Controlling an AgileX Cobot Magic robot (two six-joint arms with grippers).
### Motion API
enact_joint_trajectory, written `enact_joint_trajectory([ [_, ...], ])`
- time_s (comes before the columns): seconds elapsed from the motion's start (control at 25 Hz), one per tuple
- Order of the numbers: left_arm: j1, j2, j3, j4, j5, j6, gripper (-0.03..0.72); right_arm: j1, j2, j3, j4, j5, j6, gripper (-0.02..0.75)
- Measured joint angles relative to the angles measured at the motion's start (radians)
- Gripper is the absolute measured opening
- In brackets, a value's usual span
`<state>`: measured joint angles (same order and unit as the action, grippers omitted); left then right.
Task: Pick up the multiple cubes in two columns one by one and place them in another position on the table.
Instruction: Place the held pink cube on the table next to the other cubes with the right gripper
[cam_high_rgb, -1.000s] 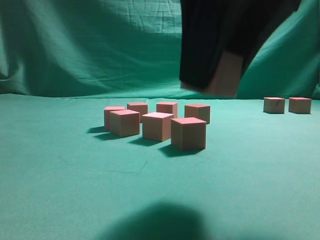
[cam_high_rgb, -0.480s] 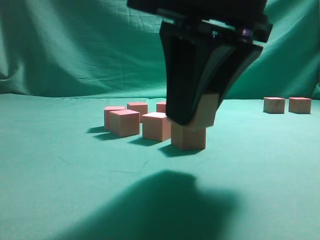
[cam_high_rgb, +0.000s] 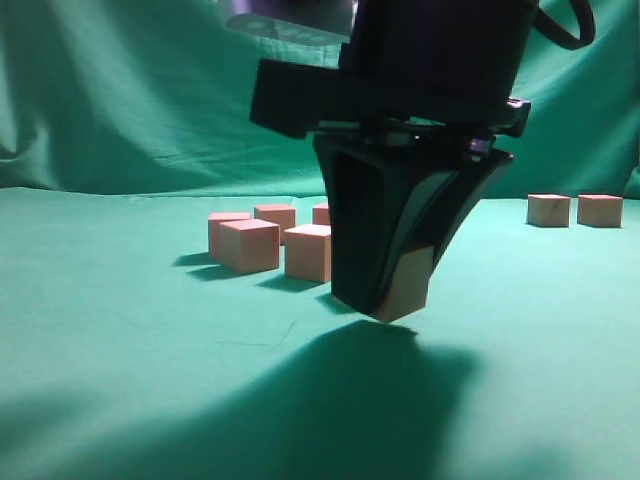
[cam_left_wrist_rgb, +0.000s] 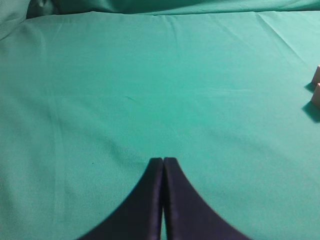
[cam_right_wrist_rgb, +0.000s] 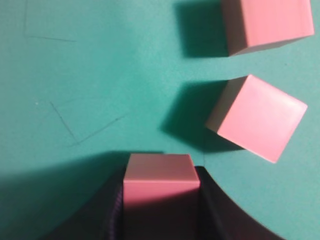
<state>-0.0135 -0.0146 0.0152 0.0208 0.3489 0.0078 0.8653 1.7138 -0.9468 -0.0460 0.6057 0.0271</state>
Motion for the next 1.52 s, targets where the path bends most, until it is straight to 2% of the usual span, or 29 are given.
enact_joint_trajectory([
  [0.36, 0.0, 0.0, 0.0, 0.0, 0.0, 0.0, 0.0, 0.0, 0.022, 0.0, -0.051, -0.019, 0.021, 0.255],
  [1.48, 0.0, 0.0, 0.0, 0.0, 0.0, 0.0, 0.0, 0.0, 0.041, -0.003, -0.084, -0.042, 0.054, 0.255],
  [1.52, 0.0, 0.0, 0.0, 0.0, 0.0, 0.0, 0.0, 0.0, 0.043, -0.003, -0.084, -0.042, 0.056, 0.297],
])
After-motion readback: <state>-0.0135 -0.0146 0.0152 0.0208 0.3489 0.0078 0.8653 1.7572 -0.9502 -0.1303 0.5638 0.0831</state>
